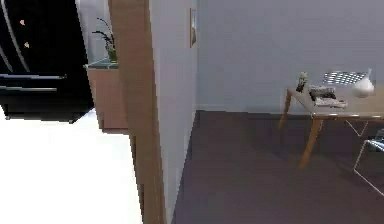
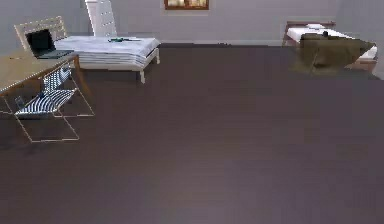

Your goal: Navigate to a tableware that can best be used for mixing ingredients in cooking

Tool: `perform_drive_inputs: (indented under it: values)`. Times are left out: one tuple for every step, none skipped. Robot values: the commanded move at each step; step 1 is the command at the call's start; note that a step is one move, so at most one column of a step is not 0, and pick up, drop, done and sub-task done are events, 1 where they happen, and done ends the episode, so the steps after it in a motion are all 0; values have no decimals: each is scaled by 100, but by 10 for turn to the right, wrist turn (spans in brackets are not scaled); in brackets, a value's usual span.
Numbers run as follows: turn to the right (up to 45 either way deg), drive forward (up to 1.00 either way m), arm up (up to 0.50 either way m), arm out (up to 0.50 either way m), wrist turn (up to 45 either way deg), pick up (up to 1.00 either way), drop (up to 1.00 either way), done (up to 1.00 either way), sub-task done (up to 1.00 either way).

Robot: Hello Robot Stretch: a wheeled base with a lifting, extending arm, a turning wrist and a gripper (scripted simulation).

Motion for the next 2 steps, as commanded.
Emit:
perform_drive_inputs:
  values:
    - [300, 0, 0, 0, 0, 0, 0, 0, 0]
    - [0, 15, 0, 0, 0, 0, 0, 0, 0]
